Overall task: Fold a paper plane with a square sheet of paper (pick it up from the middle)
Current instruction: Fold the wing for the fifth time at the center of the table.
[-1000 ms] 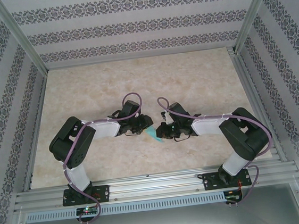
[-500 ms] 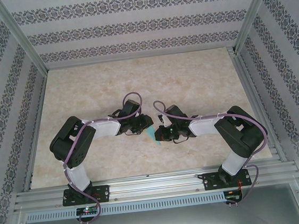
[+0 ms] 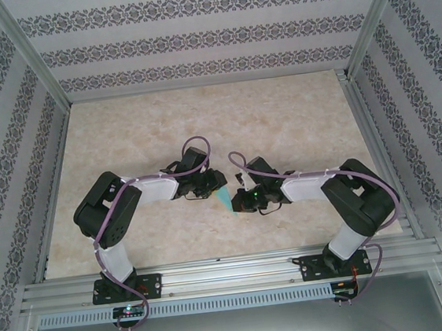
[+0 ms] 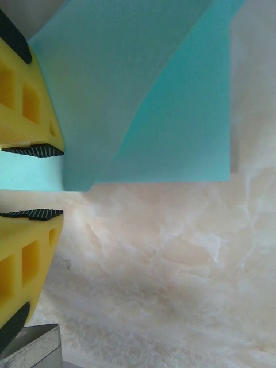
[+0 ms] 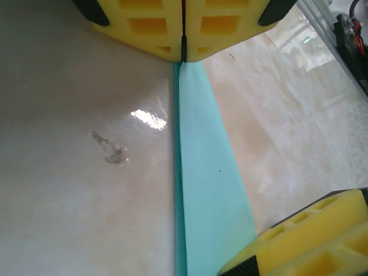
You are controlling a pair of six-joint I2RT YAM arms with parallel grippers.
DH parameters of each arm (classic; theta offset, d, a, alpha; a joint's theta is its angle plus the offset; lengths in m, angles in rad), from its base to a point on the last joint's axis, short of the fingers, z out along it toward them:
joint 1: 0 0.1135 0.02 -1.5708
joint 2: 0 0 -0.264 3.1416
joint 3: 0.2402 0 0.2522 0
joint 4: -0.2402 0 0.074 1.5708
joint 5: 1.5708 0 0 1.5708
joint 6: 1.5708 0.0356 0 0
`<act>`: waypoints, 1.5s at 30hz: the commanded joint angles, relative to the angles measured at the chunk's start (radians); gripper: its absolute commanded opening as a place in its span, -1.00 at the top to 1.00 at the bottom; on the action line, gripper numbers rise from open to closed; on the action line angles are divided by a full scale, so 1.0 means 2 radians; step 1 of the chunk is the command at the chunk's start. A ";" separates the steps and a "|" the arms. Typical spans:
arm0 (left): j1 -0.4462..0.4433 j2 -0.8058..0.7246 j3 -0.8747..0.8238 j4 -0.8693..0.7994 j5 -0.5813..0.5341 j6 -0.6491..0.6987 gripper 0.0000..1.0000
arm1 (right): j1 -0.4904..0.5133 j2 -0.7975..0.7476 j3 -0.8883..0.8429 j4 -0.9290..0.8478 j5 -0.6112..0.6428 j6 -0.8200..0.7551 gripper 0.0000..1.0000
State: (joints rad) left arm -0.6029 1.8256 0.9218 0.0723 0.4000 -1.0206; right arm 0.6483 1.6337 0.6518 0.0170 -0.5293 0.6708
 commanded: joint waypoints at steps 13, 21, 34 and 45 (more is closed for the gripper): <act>-0.002 0.017 0.003 -0.046 -0.015 0.006 0.30 | 0.047 -0.006 -0.023 -0.140 0.079 -0.055 0.79; -0.002 0.018 0.004 -0.050 -0.014 0.004 0.31 | 0.047 0.004 -0.026 -0.141 0.071 -0.053 0.69; -0.002 0.017 0.006 -0.056 -0.017 0.003 0.31 | 0.044 -0.022 -0.034 -0.138 0.058 -0.044 0.77; -0.002 0.018 0.006 -0.058 -0.017 0.004 0.31 | 0.042 -0.034 -0.043 -0.136 0.051 -0.043 0.84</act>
State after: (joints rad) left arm -0.6090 1.8267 0.9337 0.0326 0.4263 -1.0210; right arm 0.7284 1.5509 0.6228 -0.0692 -0.4084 0.5797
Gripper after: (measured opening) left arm 0.346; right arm 0.087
